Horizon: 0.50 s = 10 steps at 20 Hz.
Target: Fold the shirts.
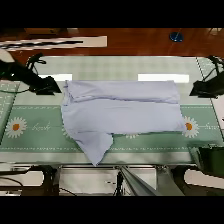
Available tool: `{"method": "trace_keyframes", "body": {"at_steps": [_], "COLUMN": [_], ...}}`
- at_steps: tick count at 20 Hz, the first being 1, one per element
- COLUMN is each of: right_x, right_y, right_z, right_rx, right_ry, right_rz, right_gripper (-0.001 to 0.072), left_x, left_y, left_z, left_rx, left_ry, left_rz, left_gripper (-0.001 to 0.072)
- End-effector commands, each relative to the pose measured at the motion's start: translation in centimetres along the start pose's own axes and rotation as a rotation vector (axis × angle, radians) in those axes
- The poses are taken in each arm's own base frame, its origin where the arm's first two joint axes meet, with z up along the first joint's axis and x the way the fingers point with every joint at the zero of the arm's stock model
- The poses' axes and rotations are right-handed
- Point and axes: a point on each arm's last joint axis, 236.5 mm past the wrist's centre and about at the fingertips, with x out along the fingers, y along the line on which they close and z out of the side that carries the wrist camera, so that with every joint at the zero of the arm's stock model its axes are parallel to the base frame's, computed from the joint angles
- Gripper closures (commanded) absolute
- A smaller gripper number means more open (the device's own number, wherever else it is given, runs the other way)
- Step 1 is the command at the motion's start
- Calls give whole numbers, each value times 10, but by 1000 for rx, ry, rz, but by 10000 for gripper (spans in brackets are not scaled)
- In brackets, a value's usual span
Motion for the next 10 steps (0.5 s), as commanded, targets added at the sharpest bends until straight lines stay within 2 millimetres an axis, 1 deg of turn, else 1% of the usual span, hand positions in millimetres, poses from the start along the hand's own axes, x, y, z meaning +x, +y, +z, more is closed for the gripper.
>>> {"method": "trace_keyframes", "body": {"at_steps": [1, 2, 3, 4, 6, 7, 8, 9, 10], "right_x": [-3, 2, 6, 6, 2, 0, -2, -2, -3], "right_y": [-6, -3, 3, 12, 26, 28, 28, 28, 28], "right_z": [-53, -64, -71, -73, -72, -71, -71, -71, -71], "right_rx": [78, 108, 142, 180, 177, 168, 168, 166, 164], "right_ry": [-37, -47, -61, -85, -117, -124, -131, -132, -134], "right_rz": [103, 154, 208, 264, 321, 322, 323, 319, 318], "right_gripper": [229, 229, 229, 229, 229, 229, 229, 229, 229], "left_x": [10, 21, 30, 36, 45, 48, 51, 54, 56], "left_y": [-5, -3, -2, 0, -4, -9, -13, -17, -20], "left_z": [-78, -108, -133, -150, -171, -178, -183, -189, -193], "left_rx": [-7, -30, -44, -66, -114, -112, -121, -103, -89], "left_ry": [-3, 24, 43, 49, 57, 69, 87, 107, 129], "left_rz": [-77, -92, -105, -119, -167, -197, -218, -236, -243], "left_gripper": [208, 193, 168, 157, 156, 147, 52, 23, 23]}}
